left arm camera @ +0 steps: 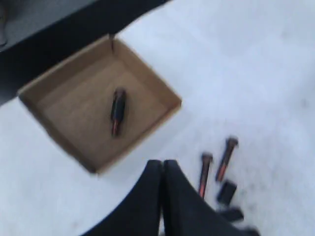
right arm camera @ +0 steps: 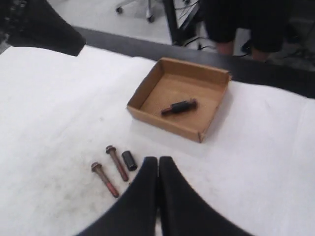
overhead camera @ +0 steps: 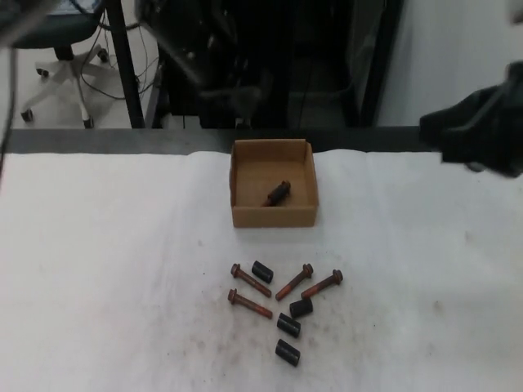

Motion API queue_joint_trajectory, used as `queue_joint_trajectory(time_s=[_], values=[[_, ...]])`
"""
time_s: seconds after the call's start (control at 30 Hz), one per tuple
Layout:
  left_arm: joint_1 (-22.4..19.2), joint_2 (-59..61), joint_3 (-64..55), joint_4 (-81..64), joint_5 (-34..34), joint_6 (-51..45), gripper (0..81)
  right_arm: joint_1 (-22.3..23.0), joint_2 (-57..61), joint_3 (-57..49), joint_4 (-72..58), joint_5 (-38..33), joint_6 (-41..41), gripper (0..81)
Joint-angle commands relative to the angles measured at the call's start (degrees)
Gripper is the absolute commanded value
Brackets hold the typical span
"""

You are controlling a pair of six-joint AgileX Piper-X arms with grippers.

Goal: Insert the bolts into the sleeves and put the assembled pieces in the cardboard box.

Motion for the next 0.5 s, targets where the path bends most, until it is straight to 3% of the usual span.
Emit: queue_joint_trajectory(time_s=[0.0,0.3,0.47], values=[[-1.95,-8.38,10.67,14.24,-8.76,5.95,0.3,2.08,5.65,-0.3,-1.93,-6.86,-4.02,0.4],[-2.39,-35.69,45.35,-7.16,-10.09,-4.35,0.3,14.65,20.26,-2.62,-2.39,-6.49,-6.51,0.3],[-1.01,-48.46,58.2,-18.38,-11.37,-5.67,0.3,18.66,28.47,-8.65,-2.2,-6.25,-6.65,0.3]])
